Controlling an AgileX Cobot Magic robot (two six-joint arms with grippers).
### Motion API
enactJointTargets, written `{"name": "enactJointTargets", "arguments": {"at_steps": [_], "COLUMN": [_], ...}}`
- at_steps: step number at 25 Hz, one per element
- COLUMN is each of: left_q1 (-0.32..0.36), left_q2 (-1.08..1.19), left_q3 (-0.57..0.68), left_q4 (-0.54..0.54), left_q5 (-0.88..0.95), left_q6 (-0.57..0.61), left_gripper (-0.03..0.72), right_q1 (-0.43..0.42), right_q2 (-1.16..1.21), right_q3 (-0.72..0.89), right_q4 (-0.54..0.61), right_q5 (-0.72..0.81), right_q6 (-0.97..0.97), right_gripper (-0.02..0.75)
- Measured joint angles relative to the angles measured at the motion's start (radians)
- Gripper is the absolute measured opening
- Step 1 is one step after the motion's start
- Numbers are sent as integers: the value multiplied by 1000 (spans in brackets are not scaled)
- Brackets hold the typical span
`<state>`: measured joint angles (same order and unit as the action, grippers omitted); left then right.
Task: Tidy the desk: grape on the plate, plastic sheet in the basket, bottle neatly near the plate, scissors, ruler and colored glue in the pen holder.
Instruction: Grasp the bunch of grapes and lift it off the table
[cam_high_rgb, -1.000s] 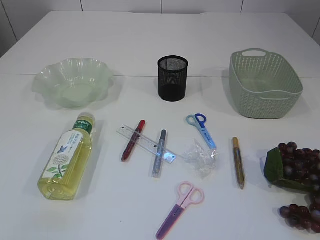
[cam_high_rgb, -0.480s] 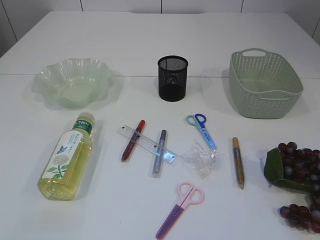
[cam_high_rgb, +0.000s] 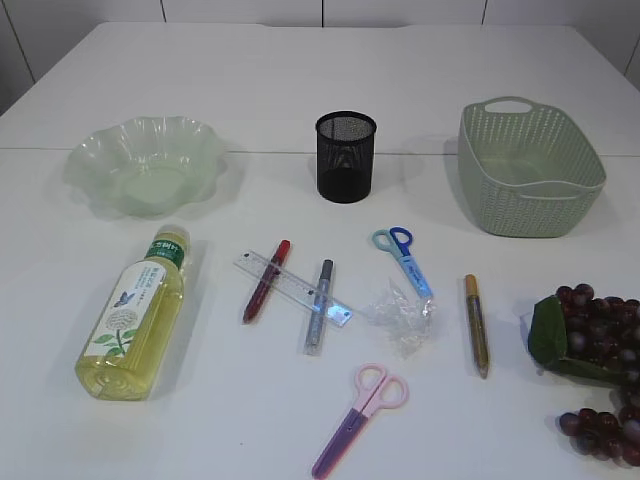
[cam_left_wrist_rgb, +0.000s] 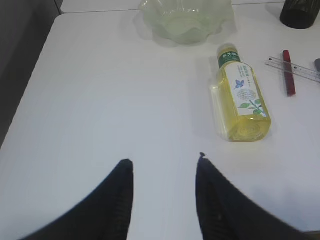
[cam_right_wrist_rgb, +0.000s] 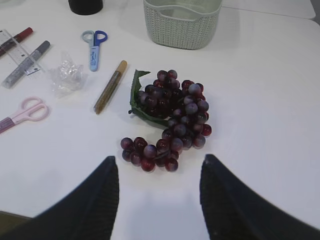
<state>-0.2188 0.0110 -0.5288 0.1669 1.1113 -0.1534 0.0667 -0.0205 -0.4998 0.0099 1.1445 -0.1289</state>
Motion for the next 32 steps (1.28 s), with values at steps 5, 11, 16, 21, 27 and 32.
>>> {"name": "enactJointTargets", "arguments": {"at_steps": [5,11,16,21,27,32], "left_q1": [0,0,0,0,0,0], "left_q2": [8,105,185,220,240,244], "left_q3": [-20,-100,-108,-108,-108,-108], "left_q4": [-48,-85,-133,-177,-192,-252], "left_q5": [22,30,30,30,29,2], "left_q6": [0,0,0,0,0,0], "left_gripper": [309,309,309,309,314,370], "right_q1": [0,0,0,0,0,0], "right_q2": [0,43,197,363,596,789], "right_q3": [0,-6,-6,-31,-148,-251], "right_q4": [4,-15,-10,9,-65,-61], "right_q5": [0,22,23,36,75,93], "right_q6": [58,217,288,354,473,534], "right_gripper": [417,417,417,417,417,419]}}
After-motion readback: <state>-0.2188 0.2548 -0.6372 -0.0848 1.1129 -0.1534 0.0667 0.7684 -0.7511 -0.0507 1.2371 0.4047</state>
